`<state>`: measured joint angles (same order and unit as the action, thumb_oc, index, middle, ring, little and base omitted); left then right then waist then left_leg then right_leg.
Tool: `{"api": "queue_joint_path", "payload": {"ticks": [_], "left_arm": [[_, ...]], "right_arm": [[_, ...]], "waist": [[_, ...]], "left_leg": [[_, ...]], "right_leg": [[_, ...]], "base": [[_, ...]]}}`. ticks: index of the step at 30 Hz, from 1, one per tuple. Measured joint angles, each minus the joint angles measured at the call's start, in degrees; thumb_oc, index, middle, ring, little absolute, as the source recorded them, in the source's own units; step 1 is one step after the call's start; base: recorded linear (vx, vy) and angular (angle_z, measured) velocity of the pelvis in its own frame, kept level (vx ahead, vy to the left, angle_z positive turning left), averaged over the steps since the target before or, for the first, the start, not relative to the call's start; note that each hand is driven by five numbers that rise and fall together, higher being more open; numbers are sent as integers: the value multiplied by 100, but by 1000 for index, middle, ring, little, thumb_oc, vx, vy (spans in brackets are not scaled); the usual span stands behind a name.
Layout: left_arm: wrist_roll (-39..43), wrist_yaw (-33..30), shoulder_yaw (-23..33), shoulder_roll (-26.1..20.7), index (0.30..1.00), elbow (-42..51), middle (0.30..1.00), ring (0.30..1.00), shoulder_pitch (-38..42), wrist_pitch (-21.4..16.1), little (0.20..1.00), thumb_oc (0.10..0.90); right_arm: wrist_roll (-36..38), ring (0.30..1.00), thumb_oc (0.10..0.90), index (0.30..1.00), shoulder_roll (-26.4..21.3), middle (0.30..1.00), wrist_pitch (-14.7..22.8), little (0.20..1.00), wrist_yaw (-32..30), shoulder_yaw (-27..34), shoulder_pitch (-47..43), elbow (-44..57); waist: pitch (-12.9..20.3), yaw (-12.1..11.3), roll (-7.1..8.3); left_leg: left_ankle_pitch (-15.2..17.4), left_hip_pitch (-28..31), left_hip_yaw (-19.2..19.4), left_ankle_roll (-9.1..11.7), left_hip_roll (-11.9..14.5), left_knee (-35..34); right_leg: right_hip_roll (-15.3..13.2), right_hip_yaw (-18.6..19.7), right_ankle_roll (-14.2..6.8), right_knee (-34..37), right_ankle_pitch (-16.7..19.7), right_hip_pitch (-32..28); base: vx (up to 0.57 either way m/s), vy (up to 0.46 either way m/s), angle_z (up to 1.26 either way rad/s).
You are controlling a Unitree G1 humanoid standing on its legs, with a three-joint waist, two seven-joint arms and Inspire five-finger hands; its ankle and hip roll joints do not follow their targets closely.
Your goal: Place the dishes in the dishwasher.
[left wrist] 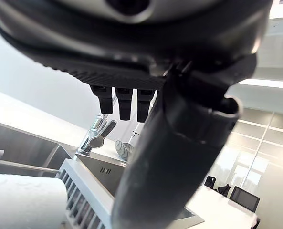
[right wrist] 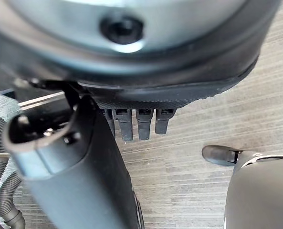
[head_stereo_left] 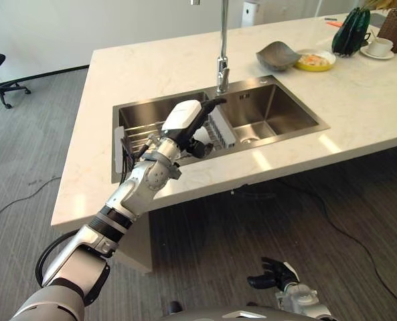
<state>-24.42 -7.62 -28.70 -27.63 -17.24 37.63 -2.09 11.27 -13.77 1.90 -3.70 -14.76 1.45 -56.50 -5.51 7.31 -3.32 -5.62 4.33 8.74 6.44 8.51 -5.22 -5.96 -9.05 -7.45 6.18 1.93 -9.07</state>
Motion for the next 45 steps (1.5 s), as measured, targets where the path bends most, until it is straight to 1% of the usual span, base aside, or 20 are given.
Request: {"api": "queue_joint_path", "payload": {"ticks": [1, 2, 3, 5, 7, 12, 14, 16, 25, 34, 36, 38, 39, 40, 43, 45], "left_arm": [[-65, 24, -102, 35, 900, -627, 900, 900, 281, 163, 900, 800], [-102, 22, -87, -25, 900, -884, 900, 900, 342, 374, 900, 800], [-110, 23, -88, -59, 900, -1067, 900, 900, 385, 492, 900, 800], [-114, 24, -135, -16, 900, -1149, 900, 900, 389, 604, 900, 800], [-116, 24, -138, 124, 900, -1182, 900, 900, 389, 704, 900, 800], [-118, 24, -143, 197, 900, -1230, 900, 900, 401, 783, 900, 800], [-183, 22, -159, 368, 900, -1582, 900, 900, 588, 826, 900, 800], [-228, 19, -160, 381, 900, -1721, 900, 900, 625, 910, 900, 800], [-222, -29, -157, 514, 900, -2097, 900, 900, 1000, 1023, 900, 800], [-83, -138, -146, 550, 900, -2818, 900, 900, 1850, 1144, 900, 800], [-80, -137, -146, 552, 900, -2940, 900, 900, 1907, 1147, 900, 800], [-74, -115, -166, 563, 900, -3075, 900, 900, 1913, 1244, 900, 800], [-80, -158, -166, 537, 900, -3246, 900, 900, 1952, 1173, 900, 800], [-99, -262, -145, 535, 900, -3401, 900, 900, 2047, 1178, 900, 800], [-87, -144, -148, 536, 900, -3482, 900, 900, 2114, 1289, 900, 800], [-88, -138, -149, 532, 900, -3630, 900, 900, 2128, 1233, 900, 800]], "right_arm": [[2, 900, 800, 900, -5, 900, -6, 900, 6, 1, -4, -17], [2, 900, 800, 900, -4, 900, 10, 900, 23, 7, -39, 8], [2, 900, 800, 900, -7, 900, 3, 900, 46, 7, -29, 4], [2, 900, 800, 900, -34, 900, -75, 900, 67, 4, 37, -56], [3, 900, 800, 900, -63, 900, -83, 900, 88, 3, 137, -56], [3, 900, 800, 900, -66, 900, -84, 900, 129, 0, 171, -55], [4, 900, 800, 900, -77, 900, -87, 900, 149, -2, 170, -56], [6, 900, 800, 900, -84, 900, -80, 900, 187, -1, 135, -39], [11, 900, 800, 900, -186, 900, -90, 900, 191, -6, 100, -1], [100, 900, 800, 900, -269, 900, -94, 900, 199, -123, -298, 59], [133, 900, 800, 900, -266, 900, -92, 900, 212, -125, -323, 62], [139, 900, 800, 900, -267, 900, -94, 900, 221, -161, -380, 52], [146, 900, 800, 900, -270, 900, -94, 900, 223, -197, -444, 39], [182, 900, 800, 900, -273, 900, -97, 900, 226, -224, -505, 22], [233, 900, 800, 900, -261, 900, -115, 900, 249, -228, -526, 16], [235, 900, 800, 900, -251, 900, -127, 900, 273, -242, -609, -6]], "waist": [[12, -9, -13], [13, 67, -41], [1, 119, -60], [-5, 165, -62], [-16, 138, -52], [-35, 170, -33], [-45, 164, -33], [-72, 225, -58], [-203, 233, -175], [-624, 266, -305], [-677, 288, -305], [-784, 306, -274], [-797, 299, -268], [-841, 304, -264], [-851, 300, -260], [-858, 250, -250]], "left_leg": [[9, 61, 59, 4, 4, -3], [24, 62, 129, 13, 17, -4], [23, 60, 163, 12, 22, -3], [17, 59, 166, 6, 19, -2], [17, 58, 164, 6, 9, -2], [17, 60, 166, 6, 12, -2], [17, 59, 152, 6, 10, -3], [17, 58, 166, 6, 11, -3], [17, -54, 176, 5, 8, -2], [-4, -322, 318, -20, -12, 0], [-4, -329, 320, -20, -11, 0], [-4, -336, 321, -19, -13, -1], [-4, -371, 324, -19, -11, 0], [-4, -401, 321, -19, -11, 0], [-4, -379, 314, -19, -24, 0], [-4, -384, 304, -19, -33, 0]], "right_leg": [[-4, 69, -15, 1, 10, -14], [-1, 132, -30, 2, 18, 22], [3, 154, -40, 1, 37, 36], [1, 164, -24, -2, 55, 32], [-8, 169, -23, -2, 55, 34], [-6, 166, -23, 0, 55, 36], [-7, 160, -22, 1, 54, 37], [-9, 171, -22, 1, 55, 50], [-10, 190, -23, -1, 69, 168], [-38, 318, -24, -24, 161, 510], [-38, 320, -23, -24, 162, 518], [-39, 326, -19, -28, 163, 536], [-41, 354, -19, -22, 162, 588], [-42, 359, -17, -27, 167, 613], [-52, 348, -13, -28, 170, 586], [-58, 339, -14, -26, 168, 583]], "base": [[15, -11, -23], [9, -4, -32], [6, -6, -22], [3, -2, -4], [0, 0, 0], [0, 0, 0], [0, 0, 0], [5, 2, -2], [0, 0, 0], [-29, 7, -8], [0, 0, 0], [3, 3, -3], [9, -8, -7], [6, -6, -7], [13, -6, 1], [48, -23, 1]]}}
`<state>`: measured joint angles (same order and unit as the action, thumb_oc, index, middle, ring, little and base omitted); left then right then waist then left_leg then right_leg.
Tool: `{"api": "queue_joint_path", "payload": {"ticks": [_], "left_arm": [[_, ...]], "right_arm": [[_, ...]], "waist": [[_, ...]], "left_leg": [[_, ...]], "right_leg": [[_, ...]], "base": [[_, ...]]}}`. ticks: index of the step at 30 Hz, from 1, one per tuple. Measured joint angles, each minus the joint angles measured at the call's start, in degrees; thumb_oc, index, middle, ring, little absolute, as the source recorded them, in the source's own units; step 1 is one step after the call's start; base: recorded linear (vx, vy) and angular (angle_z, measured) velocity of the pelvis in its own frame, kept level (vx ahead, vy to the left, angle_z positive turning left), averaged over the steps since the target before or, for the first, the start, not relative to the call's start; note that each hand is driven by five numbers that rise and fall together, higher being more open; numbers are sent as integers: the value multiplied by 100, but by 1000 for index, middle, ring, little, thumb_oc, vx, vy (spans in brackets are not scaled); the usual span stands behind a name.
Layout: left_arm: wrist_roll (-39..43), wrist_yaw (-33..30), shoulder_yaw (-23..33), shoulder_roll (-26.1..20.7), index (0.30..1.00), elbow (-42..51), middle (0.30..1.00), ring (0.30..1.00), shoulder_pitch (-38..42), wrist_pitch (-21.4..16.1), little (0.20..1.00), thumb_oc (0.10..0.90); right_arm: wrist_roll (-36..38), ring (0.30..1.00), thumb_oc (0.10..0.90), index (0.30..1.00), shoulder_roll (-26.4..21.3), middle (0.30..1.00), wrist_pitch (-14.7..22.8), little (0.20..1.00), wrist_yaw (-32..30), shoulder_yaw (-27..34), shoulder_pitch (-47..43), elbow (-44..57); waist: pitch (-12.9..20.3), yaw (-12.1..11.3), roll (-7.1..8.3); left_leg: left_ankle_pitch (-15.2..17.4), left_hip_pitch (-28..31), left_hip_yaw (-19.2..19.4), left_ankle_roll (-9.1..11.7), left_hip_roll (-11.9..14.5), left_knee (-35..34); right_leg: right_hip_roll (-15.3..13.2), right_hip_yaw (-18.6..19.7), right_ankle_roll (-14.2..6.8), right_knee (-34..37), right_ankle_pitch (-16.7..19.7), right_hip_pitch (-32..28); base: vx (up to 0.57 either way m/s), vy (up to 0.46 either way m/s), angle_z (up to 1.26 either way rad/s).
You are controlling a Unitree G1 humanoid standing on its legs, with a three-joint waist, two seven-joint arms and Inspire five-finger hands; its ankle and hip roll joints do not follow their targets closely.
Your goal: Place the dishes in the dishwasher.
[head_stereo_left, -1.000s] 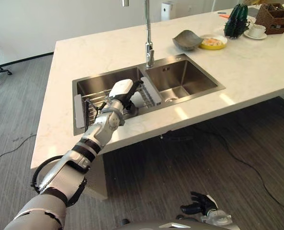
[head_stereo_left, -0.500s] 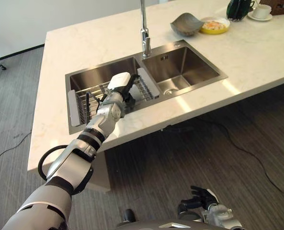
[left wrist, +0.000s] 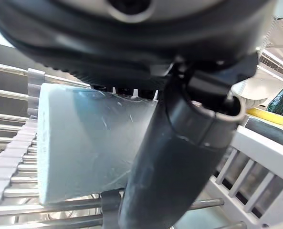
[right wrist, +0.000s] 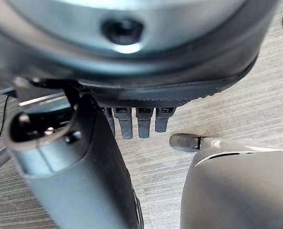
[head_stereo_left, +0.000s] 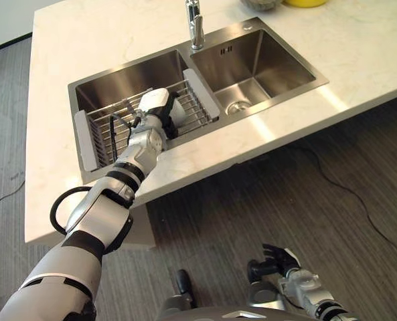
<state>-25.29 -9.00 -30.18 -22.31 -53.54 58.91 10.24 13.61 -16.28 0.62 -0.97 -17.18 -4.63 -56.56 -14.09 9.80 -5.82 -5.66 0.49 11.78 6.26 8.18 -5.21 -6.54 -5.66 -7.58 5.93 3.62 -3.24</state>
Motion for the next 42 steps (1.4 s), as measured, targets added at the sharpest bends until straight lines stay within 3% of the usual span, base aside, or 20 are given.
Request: {"api": "queue_joint_path", "payload": {"ticks": [3, 4, 5, 11, 12, 13, 14, 15, 16, 17, 19, 20, 24, 26, 30, 33, 35, 37, 38, 42], "left_arm": [[113, -24, 16, 26, 900, -246, 900, 900, 104, 13, 900, 800], [118, -18, 15, 27, 404, -275, 404, 404, 103, 8, 404, 469], [192, -27, 40, 38, 300, -370, 300, 300, 102, -9, 300, 400], [321, -60, 490, 56, 300, 45, 300, 300, -269, 121, 300, 400], [315, 54, 830, -94, 300, 718, 300, 300, -801, 78, 300, 400], [315, 54, 830, -94, 300, 718, 300, 300, -801, 78, 300, 400], [337, -105, 864, -371, 300, 1457, 300, 300, -1503, 58, 300, 400], [331, -263, 1288, -454, 300, 2149, 300, 300, -2056, 183, 300, 400], [327, -381, 1683, -678, 300, 2900, 300, 300, -2653, 95, 300, 400], [382, -539, 2097, -802, 300, 3392, 300, 300, -3128, 23, 300, 400], [620, -865, 2263, -568, 300, 3536, 300, 300, -3307, 31, 300, 400], [737, -1052, 2047, -558, 300, 3273, 300, 300, -3160, -237, 300, 400], [1250, -1284, 2044, -690, 300, 3533, 300, 300, -3011, -572, 300, 400], [1652, -1661, 2257, -565, 300, 4079, 300, 300, -3032, -924, 300, 400], [2148, -2024, 2683, -407, 300, 5162, 300, 300, -3021, -1127, 300, 400], [2188, -2251, 3010, -419, 300, 6252, 300, 300, -3117, -1607, 300, 400], [2184, -2290, 3317, -407, 300, 6874, 300, 300, -3551, -1893, 300, 400], [2119, -2287, 3842, -230, 300, 7729, 300, 300, -4850, -2274, 300, 400], [2117, -2288, 3951, -89, 300, 7879, 300, 300, -5373, -2396, 300, 400], [2149, -2339, 4410, 300, 300, 7646, 300, 300, -6040, -2365, 300, 400]], "right_arm": [[22, 900, 800, 900, 19, 900, -10, 900, 14, -40, -118, -23], [24, 900, 800, 900, 21, 900, -9, 900, 16, -40, -141, -25], [44, 900, 800, 900, 24, 900, -16, 900, 14, -54, -183, -38], [126, 900, 800, 900, 35, 900, -51, 900, -44, -100, -334, -36], [-12, 900, 800, 900, -133, 900, -38, 900, 297, 285, -251, -212], [-12, 900, 800, 900, -133, 900, -38, 900, 297, 285, -251, -212], [-157, 900, 800, 900, -377, 900, 46, 900, 391, 545, -47, -620], [-304, 900, 800, 900, -332, 900, -406, 900, -195, 275, 652, 60], [-446, 900, 800, 900, -307, 900, -343, 900, -231, 165, 1419, 1244], [-449, 900, 800, 900, -116, 900, 149, 900, -30, 279, 1968, 1590], [-513, 900, 800, 900, 101, 900, 217, 900, -65, 458, 1803, 704], [-592, 900, 800, 900, 66, 900, 105, 900, -10, 396, 1556, 162], [-741, 900, 800, 900, 68, 900, 105, 900, 13, 367, 1160, -447], [-794, 900, 800, 900, 76, 900, 127, 900, -47, 374, 1220, -570], [-784, 900, 800, 900, 72, 900, 86, 900, -143, 430, 1145, -732], [-768, 900, 800, 900, 18, 900, 81, 900, -242, 479, 1182, -715], [-731, 900, 800, 900, -39, 900, 53, 900, -293, 472, 1193, -696], [-675, 900, 800, 900, -120, 900, 29, 900, -342, 475, 1213, -608], [-676, 900, 800, 900, -171, 900, 16, 900, -349, 463, 1246, -618], [-683, 900, 800, 900, -220, 900, 85, 900, -345, 337, 1139, -589]], "waist": [[-3, 8, 14], [-3, 8, 14], [-2, 6, 15], [5, -36, 15], [2, -36, 114], [2, -36, 114], [174, -155, 80], [257, -205, 220], [231, -164, 263], [221, -160, 361], [289, -85, 515], [336, -134, 559], [374, -118, 531], [414, -143, 526], [444, -155, 493], [560, -274, 339], [647, -411, 222], [741, -531, 75], [775, -720, 25], [826, -1313, 22]], "left_leg": [[0, 29, -14, 0, 5, -1], [0, 44, -17, 0, 7, -1], [0, 57, -27, 0, 14, -1], [-17, 98, -127, 11, 42, -1], [-18, 94, -163, 12, 45, 35], [-18, 94, -163, 12, 45, 35], [-12, 96, -312, 17, -33, 139], [-27, 162, -323, 65, -7, 23], [-18, 168, -300, 82, 51, -6], [-31, 179, -256, 73, 58, -4], [-28, 365, -230, 69, -46, -5], [-10, 418, -237, 47, -84, -7], [134, 345, -259, 20, -52, -6], [125, 351, -300, 9, -57, -9], [97, 385, -357, -7, -50, -7], [78, 344, -430, -1, -50, -7], [76, 331, -458, 2, -39, -6], [73, 338, -496, 7, -33, -6], [61, 348, -549, 17, -26, -5], [-8, 41, -962, 34, -7, 162]], "right_leg": [[6, -12, 1, 1, 1, -35], [10, -14, 1, 2, 1, -50], [16, -24, 1, 4, 1, -74], [50, -109, 3, 0, 1, -169], [-15, -95, 35, -20, -11, -191], [-15, -95, 35, -20, -11, -191], [-73, -182, 23, -30, -87, -252], [-21, -200, 30, -30, -121, -254], [24, -190, 53, -30, -138, -231], [31, -127, 61, -31, -141, -237], [-48, -110, 60, -32, -138, -424], [-83, -124, 56, -29, -143, -464], [-76, -103, -59, -19, -132, -382], [-71, -148, -59, -1, -128, -397], [-53, -197, -53, -3, -113, -490], [-47, -251, -52, -18, -115, -493], [-27, -304, -52, -1, -127, -514], [-20, -325, -42, 6, -143, -518], [-9, -351, -37, 8, -154, -556], [78, -718, -37, -25, -228, -636]], "base": [[22, -9, 1], [43, -21, 2], [27, -12, 3], [15, -28, 8], [-13, 16, 5], [-34, 51, 8], [-15, 52, 13], [-23, 64, 7], [-3, 42, -9], [-5, 37, -24], [9, 20, -5], [0, 0, 0], [4, -11, 0], [15, -30, 9], [-6, -24, 7], [-28, -41, 9], [-3, -53, 6], [3, -42, 9], [-11, -62, 29], [-50, -98, 46]]}}
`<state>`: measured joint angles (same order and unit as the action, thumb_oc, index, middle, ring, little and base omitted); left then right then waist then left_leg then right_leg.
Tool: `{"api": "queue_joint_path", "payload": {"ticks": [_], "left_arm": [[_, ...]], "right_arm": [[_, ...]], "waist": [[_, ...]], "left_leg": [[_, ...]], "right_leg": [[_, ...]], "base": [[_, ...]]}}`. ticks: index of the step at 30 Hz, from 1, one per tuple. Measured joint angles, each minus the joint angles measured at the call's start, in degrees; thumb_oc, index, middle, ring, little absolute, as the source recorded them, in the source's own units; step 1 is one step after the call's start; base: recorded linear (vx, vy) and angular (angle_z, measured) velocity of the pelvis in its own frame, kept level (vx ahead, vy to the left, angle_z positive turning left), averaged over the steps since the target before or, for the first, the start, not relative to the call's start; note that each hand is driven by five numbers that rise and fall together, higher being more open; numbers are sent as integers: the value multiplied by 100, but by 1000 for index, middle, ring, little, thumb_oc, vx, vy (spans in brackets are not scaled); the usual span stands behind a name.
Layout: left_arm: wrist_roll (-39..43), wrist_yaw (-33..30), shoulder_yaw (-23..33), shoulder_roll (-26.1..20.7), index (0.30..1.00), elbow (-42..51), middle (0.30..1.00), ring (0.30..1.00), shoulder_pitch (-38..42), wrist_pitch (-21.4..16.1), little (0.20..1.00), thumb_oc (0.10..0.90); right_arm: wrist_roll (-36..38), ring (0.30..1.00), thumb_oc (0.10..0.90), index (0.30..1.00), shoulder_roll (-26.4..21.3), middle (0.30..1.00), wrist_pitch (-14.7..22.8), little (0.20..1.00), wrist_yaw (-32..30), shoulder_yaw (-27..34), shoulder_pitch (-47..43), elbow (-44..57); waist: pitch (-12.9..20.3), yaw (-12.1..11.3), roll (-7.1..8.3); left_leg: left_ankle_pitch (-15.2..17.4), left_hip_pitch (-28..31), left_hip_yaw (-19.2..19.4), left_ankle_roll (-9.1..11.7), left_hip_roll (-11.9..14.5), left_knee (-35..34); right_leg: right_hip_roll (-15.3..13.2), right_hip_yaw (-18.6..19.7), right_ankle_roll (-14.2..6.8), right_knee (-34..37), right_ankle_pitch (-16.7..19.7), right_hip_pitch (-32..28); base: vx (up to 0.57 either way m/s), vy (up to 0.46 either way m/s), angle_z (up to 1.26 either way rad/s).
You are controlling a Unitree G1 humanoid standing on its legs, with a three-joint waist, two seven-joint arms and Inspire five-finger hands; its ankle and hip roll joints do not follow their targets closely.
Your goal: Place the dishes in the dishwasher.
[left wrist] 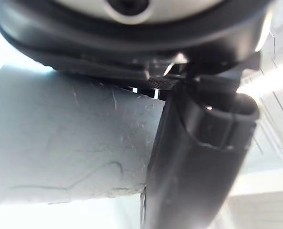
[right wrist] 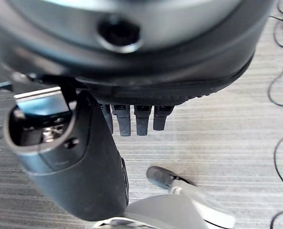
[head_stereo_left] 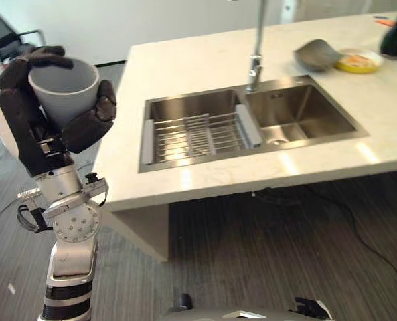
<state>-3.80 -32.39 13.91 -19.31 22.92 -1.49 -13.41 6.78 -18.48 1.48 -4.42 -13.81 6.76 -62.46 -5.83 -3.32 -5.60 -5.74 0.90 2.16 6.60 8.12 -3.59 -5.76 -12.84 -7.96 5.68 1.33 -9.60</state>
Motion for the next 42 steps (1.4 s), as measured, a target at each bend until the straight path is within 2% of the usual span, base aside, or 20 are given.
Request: {"api": "queue_joint_path", "payload": {"ticks": [5, 8, 10, 13, 14, 18, 19, 20, 21, 22, 25, 27, 28, 30, 32, 34, 37, 38, 40, 42], "left_arm": [[-33, -177, 49, 278, 300, -317, 300, 300, -1196, 23, 300, 400], [-91, -293, 239, 242, 300, -328, 300, 300, -1748, 103, 300, 400], [-77, -484, 538, 320, 300, -349, 300, 300, -1702, 134, 300, 400], [-107, -413, 318, 293, 300, -525, 300, 300, -1373, 89, 300, 400], [-131, -333, 102, 297, 300, -431, 300, 300, -1425, 74, 300, 400], [-192, -269, 224, -274, 300, -152, 300, 300, -1089, 5, 300, 400], [-205, -249, 217, -203, 300, -222, 300, 300, -1101, 41, 300, 400], [-318, -146, 1, 53, 300, -426, 300, 300, -875, 108, 300, 400], [-383, -84, -532, 200, 300, -561, 300, 300, -828, 141, 300, 400], [-529, -62, -706, 140, 300, -266, 300, 300, -891, 28, 300, 400], [-802, -244, -139, -204, 300, 28, 300, 300, -890, -184, 300, 400], [-731, -274, -109, -212, 300, -335, 300, 300, -586, 138, 300, 400], [-666, -314, -184, -250, 300, -356, 300, 300, -420, 155, 300, 400], [-627, -433, -371, -355, 300, -572, 300, 300, -81, 65, 300, 400], [-479, -366, -774, -365, 300, -1039, 300, 300, 262, 173, 300, 400], [-482, -135, -1106, -641, 300, -1114, 300, 300, 277, 235, 300, 400], [-460, -85, -1047, -557, 300, -1084, 300, 300, -309, 346, 300, 400], [-460, -95, -989, -568, 300, -1074, 300, 300, -353, 348, 300, 400], [-449, -157, -837, -480, 300, -1082, 300, 300, -426, 361, 300, 400], [-333, -103, -614, -581, 300, -1149, 300, 300, -453, 316, 300, 400]], "right_arm": [[-308, 900, 800, 900, -276, 900, 13, 900, -173, -144, -46, 676], [-686, 900, 800, 900, -813, 900, 87, 900, -366, -75, 123, 1331], [-921, 900, 800, 900, -885, 900, 104, 900, -447, 149, -60, 1545], [-1006, 900, 800, 900, -728, 900, 249, 900, -558, 192, 364, 1764], [-1011, 900, 800, 900, -738, 900, 260, 900, -588, 334, 586, 1756], [-1005, 900, 800, 900, -189, 900, 205, 900, -559, 376, -387, 1200], [-990, 900, 800, 900, 0, 900, 255, 900, -522, 479, -343, 1287], [-804, 900, 800, 900, 179, 900, 183, 900, -551, 1237, 65, 1743], [-633, 900, 800, 900, 298, 900, 177, 900, -780, 1166, 622, 1486], [-534, 900, 800, 900, 323, 900, 20, 900, -862, 897, 648, 1095], [-520, 900, 800, 900, 738, 900, -65, 900, -698, 563, 365, 681], [-426, 900, 800, 900, 712, 900, -36, 900, -708, 678, 602, 1043], [-405, 900, 800, 900, 755, 900, -68, 900, -726, 653, 495, 988], [-209, 900, 800, 900, 734, 900, 62, 900, -700, 426, 114, 1141], [9, 900, 800, 900, 785, 900, 253, 900, -694, 385, -92, 1146], [142, 900, 800, 900, 768, 900, 296, 900, -683, 363, -234, 1022], [242, 900, 800, 900, 819, 900, 261, 900, -655, 267, -154, 981], [241, 900, 800, 900, 865, 900, 272, 900, -626, 310, -112, 968], [240, 900, 800, 900, 866, 900, 279, 900, -606, 314, -234, 875], [241, 900, 800, 900, 1048, 900, 297, 900, -592, 301, -520, 737]], "waist": [[-133, -908, -66], [-273, -1129, -447], [-489, -1344, 206], [-318, -738, 801], [-7, -539, 621], [-167, -691, 670], [-170, -733, 667], [-348, -223, 602], [52, 296, 466], [261, 154, 231], [342, -353, 591], [160, -74, 595], [-31, 41, 699], [-262, 260, 701], [-430, 440, 892], [-609, 536, 1038], [-466, 438, 1025], [-409, 334, 1075], [-402, 288, 967], [-439, 139, 1187]], "left_leg": [[-496, -930, -1059, 237, -216, 515], [-313, -1131, -1087, 96, -136, 255], [166, -1375, -175, 188, -433, 652], [432, -988, 2078, -484, -241, 2400], [-401, -799, 2285, -661, 102, 2297], [-172, -657, 2051, -739, -14, 891], [114, -613, 2150, -633, -200, 982], [846, -433, 2798, -750, -328, 1854], [857, -358, 2847, -980, -430, 1962], [976, -252, 2763, -1314, -362, 1557], [1012, -445, 2376, -1345, -728, 1040], [1080, -291, 1480, -1598, -1140, 1138], [1026, -148, 1149, -1593, -1239, 999], [913, -216, 429, -1231, -1181, 607], [1071, -261, 253, -596, -1061, 576], [1168, -322, -50, -1475, -1308, 967], [1156, 412, -307, -1484, -1365, 374], [1172, 614, -419, -1380, -1397, 272], [1228, 711, -411, -1242, -1328, 319], [1462, 170, -132, -557, -1387, 1605]], "right_leg": [[87, -1017, 129, 30, -116, -21], [344, -1650, 207, -37, -248, -179], [-187, -1855, 481, -336, -341, 119], [-1107, -3255, 719, -1220, -692, -299], [-1037, -3574, 715, -1533, -677, -299], [-716, -3032, 547, -1599, -820, 744], [-857, -3137, 179, -1576, -770, 534], [-1509, -3410, -575, -2408, -835, -29], [-1471, -3781, -390, -2759, -507, -530], [-1480, -3825, -347, -3189, -520, -433], [-1793, -4023, 102, -3752, -485, -34], [-2577, -3546, 7, -5283, 448, 125], [-2443, -2426, -235, -5542, 92, 561], [-401, 693, -229, -4755, -788, 1828], [668, 2052, 191, -3355, -1027, 2264], [202, 1506, 242, -2225, -875, 2474], [64, 759, 383, -1869, -421, 2465], [134, 509, 522, -1711, 164, 2310], [248, 405, 682, -1497, 92, 2079], [109, 537, 956, -849, 309, 1515]], "base": [[-110, -75, 125], [-213, -154, 165], [-292, -301, 208], [-145, -92, 250], [-83, 2, 225], [-40, 141, 43], [-10, 482, 63], [94, 373, 245], [85, 339, 302], [45, 227, 176], [205, 324, 50], [-14, 59, 196], [63, -19, 227], [167, -62, 213], [185, -136, 238], [122, -124, 180], [-17, -41, 87], [0, 0, 70], [60, -75, 15], [208, -221, -35]]}}
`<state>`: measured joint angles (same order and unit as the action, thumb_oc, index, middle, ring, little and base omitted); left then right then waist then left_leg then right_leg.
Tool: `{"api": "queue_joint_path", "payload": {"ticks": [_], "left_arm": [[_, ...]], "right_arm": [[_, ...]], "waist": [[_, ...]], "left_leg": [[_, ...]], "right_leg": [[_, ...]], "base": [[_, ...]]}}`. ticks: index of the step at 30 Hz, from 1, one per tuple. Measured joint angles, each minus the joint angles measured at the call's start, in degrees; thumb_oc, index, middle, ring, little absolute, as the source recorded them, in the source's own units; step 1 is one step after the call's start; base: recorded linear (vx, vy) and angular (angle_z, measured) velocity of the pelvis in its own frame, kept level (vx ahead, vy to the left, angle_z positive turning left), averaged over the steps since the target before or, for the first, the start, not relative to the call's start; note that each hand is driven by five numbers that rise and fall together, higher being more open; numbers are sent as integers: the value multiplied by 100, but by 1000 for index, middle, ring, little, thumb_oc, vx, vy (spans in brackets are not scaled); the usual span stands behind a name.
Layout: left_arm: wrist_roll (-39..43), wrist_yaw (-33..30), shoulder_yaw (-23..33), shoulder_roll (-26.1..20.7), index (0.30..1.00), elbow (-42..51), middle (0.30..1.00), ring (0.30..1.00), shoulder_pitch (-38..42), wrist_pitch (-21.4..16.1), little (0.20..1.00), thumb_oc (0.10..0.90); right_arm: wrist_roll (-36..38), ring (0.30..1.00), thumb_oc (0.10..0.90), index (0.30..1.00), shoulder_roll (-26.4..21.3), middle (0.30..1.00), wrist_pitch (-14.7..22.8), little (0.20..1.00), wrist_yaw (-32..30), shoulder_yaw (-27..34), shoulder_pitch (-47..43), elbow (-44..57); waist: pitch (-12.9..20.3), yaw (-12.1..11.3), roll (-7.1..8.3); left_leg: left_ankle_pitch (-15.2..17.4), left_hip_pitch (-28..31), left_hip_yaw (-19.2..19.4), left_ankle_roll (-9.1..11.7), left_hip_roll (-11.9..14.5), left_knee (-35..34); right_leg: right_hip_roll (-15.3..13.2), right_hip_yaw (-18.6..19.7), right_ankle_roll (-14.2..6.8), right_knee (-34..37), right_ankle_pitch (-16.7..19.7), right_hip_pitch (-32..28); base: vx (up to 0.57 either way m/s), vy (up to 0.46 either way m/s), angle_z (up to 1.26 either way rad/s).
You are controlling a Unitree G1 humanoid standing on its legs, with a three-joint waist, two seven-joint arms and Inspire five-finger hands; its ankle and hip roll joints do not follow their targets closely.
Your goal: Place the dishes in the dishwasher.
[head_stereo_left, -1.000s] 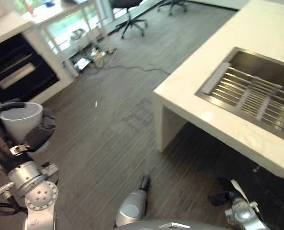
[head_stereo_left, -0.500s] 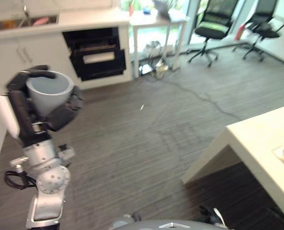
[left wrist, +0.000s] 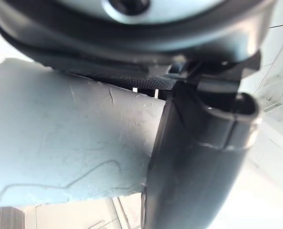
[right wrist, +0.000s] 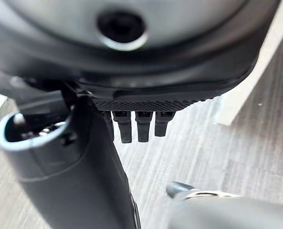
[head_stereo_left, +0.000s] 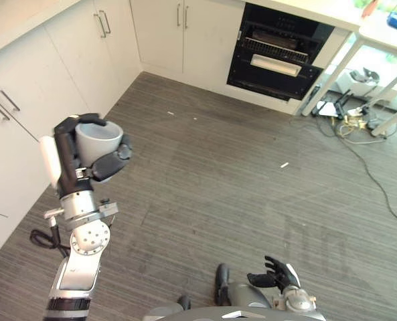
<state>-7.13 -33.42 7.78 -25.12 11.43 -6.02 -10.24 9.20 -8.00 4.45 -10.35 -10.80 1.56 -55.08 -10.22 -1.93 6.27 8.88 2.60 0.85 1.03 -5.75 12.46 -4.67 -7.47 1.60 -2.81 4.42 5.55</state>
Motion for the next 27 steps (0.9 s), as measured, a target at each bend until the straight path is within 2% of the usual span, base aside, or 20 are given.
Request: {"api": "queue_joint_path", "payload": {"ticks": [1, 2, 3, 4, 5, 10, 13, 17, 20, 27], "left_arm": [[39, 229, 37, -55, 300, -71, 300, 300, -148, -56, 300, 400], [57, 350, 39, -9, 300, -56, 300, 300, -285, -78, 300, 400], [161, 315, 35, 102, 300, -23, 300, 300, -407, -84, 300, 400], [268, 309, 57, 111, 300, -48, 300, 300, -441, -48, 300, 400], [370, 314, 67, 126, 300, -62, 300, 300, -443, 31, 300, 400], [436, 398, -62, 130, 300, -57, 300, 300, -103, 37, 300, 400], [436, 403, -65, 137, 300, -57, 300, 300, -54, 37, 300, 400], [436, 402, -62, 189, 300, -54, 300, 300, -28, 33, 300, 400], [435, 408, -63, 261, 300, -49, 300, 300, 26, 32, 300, 400], [436, 407, -63, 303, 300, -49, 300, 300, 35, 32, 300, 400]], "right_arm": [[22, 900, 800, 900, 80, 900, -137, 900, 27, 41, -152, -199], [66, 900, 800, 900, 64, 900, -198, 900, 37, 162, -111, -241], [121, 900, 800, 900, -67, 900, -109, 900, 9, 327, -98, -104], [138, 900, 800, 900, -185, 900, -45, 900, 2, 333, -132, 7], [213, 900, 800, 900, -217, 900, -39, 900, -16, 335, -147, 102], [239, 900, 800, 900, -117, 900, -56, 900, -24, 273, -136, 142], [241, 900, 800, 900, -91, 900, -67, 900, -24, 202, -68, 141], [243, 900, 800, 900, -103, 900, -137, 900, -25, 154, 36, 131], [244, 900, 800, 900, -135, 900, -138, 900, -26, 154, 40, 133], [246, 900, 800, 900, -169, 900, -141, 900, -27, 155, 32, 133]], "waist": [[31, -135, 153], [140, -140, 239], [207, -144, 3], [210, -168, -114], [233, -134, -152], [397, 36, -111], [410, 104, -189], [425, 168, -204], [449, 234, -275], [441, 234, -289]], "left_leg": [[176, -38, -37, 56, -2, 129], [126, -61, -86, 136, 149, -350], [-306, -185, -360, 215, 504, -1036], [-856, -94, -228, 4, 671, -1274], [-909, 129, -164, 6, 682, -1467], [-909, 398, -162, 8, 669, -1620], [-908, 605, -170, 10, 657, -1617], [-900, 605, -187, 21, 555, -1311], [-901, 610, -318, 21, 596, -1371], [-902, 623, -319, 24, 665, -1462]], "right_leg": [[-70, -43, 106, 391, 94, -431], [-113, 19, 40, 863, 159, -840], [21, 36, -135, 861, 79, -872], [50, 113, -342, 864, -13, -999], [46, 102, -407, 894, -6, -1075], [29, 113, -483, 889, 48, -1226], [23, 107, -556, 873, 99, -1375], [-75, 77, -554, 866, 101, -1486], [-33, 30, -555, 866, 99, -1457], [29, 20, -566, 870, 90, -1441]], "base": [[97, -100, -43], [23, -27, -28], [11, -47, -19], [28, -23, -29], [10, -23, -28], [-33, 7, -15], [-184, 58, -25], [-180, 0, -16], [-321, -305, -2], [-203, -448, 4]]}}
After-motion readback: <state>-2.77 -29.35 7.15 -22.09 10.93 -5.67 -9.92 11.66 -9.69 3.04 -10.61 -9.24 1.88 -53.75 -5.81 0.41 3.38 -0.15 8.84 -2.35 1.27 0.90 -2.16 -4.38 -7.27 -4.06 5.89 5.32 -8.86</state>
